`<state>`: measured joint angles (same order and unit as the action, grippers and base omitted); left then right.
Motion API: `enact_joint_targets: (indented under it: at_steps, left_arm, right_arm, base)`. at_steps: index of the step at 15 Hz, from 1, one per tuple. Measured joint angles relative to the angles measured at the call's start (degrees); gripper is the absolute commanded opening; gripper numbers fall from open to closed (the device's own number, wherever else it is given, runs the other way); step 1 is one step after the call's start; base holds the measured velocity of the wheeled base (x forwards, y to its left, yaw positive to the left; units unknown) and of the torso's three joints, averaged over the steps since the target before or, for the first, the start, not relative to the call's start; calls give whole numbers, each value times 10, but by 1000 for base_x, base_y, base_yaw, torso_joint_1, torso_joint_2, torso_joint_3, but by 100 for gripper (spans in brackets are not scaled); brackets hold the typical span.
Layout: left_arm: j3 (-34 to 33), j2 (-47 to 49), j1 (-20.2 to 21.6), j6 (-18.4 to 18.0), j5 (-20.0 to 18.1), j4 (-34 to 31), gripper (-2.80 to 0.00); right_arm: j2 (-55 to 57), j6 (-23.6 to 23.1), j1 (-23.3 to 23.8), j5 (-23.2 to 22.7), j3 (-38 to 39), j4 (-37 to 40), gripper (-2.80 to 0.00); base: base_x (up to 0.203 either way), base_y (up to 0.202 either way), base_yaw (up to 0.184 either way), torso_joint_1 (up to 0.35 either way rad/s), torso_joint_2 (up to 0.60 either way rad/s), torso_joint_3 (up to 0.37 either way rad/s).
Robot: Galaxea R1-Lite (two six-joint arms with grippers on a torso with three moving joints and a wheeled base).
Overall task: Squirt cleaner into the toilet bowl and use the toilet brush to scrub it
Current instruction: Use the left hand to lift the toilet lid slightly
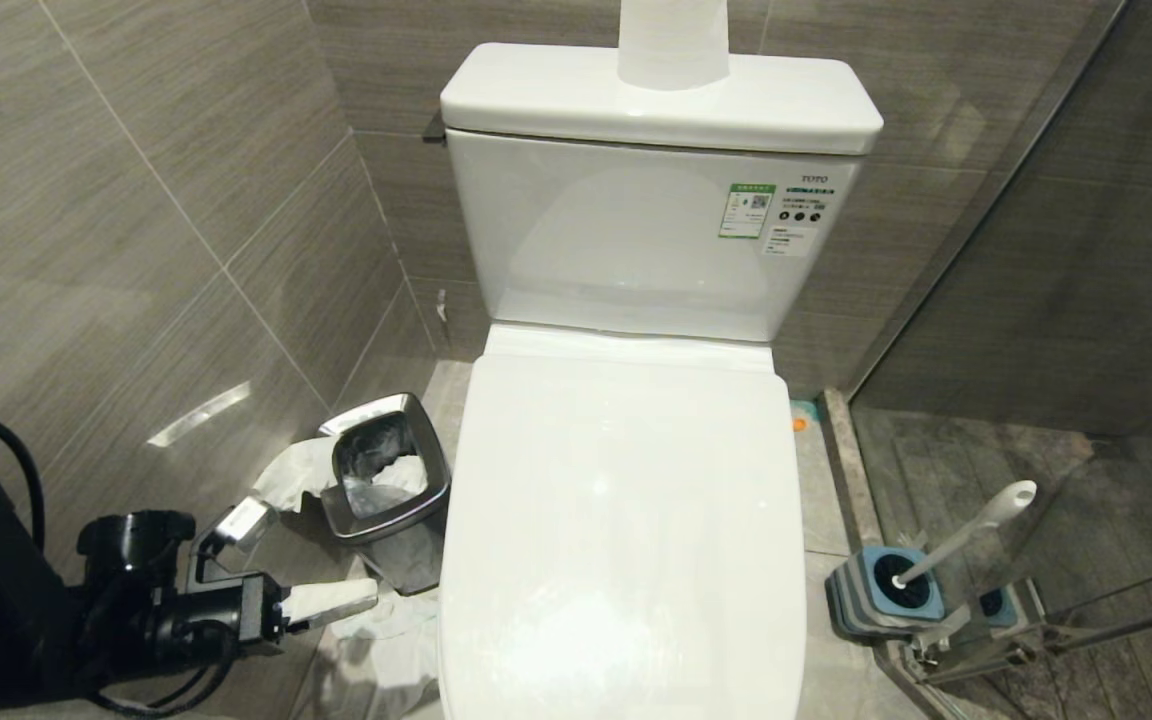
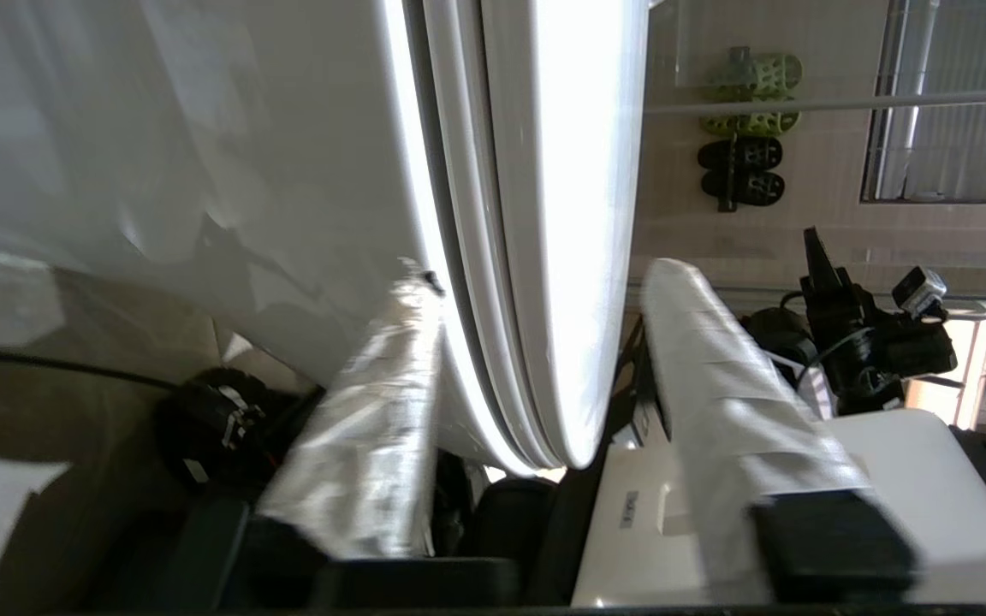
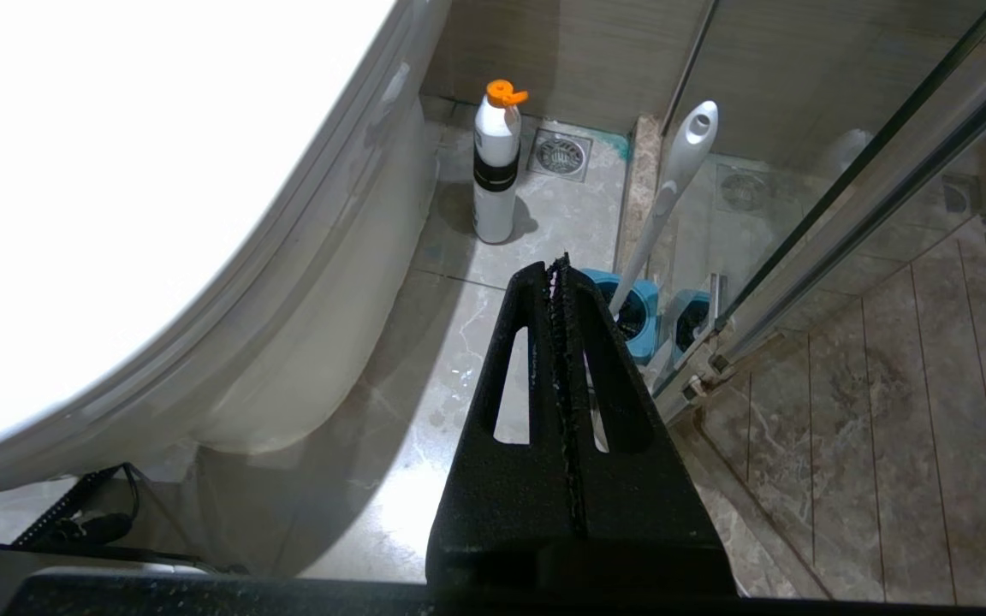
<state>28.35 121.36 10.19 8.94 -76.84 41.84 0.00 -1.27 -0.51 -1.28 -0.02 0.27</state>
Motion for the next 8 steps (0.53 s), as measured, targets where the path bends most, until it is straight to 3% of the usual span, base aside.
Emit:
enact_joint_targets:
  at_steps: [2,5,8]
  left_arm:
    - [-16,0,-1,-17,-3,1,0]
    - [-45,-5,-3,-46,-56,3,0]
    - [-73,-16,-10,-58,-65,4,0]
  right_arm:
    - [0,0,0,0,0,0,-280]
    - [0,0,0,0,0,0,-280]
    - [0,0,0,0,0,0,-280]
  base:
    - [0,0,0,0,0,0]
    - [0,0,0,0,0,0]
    - [0,0,0,0,0,0]
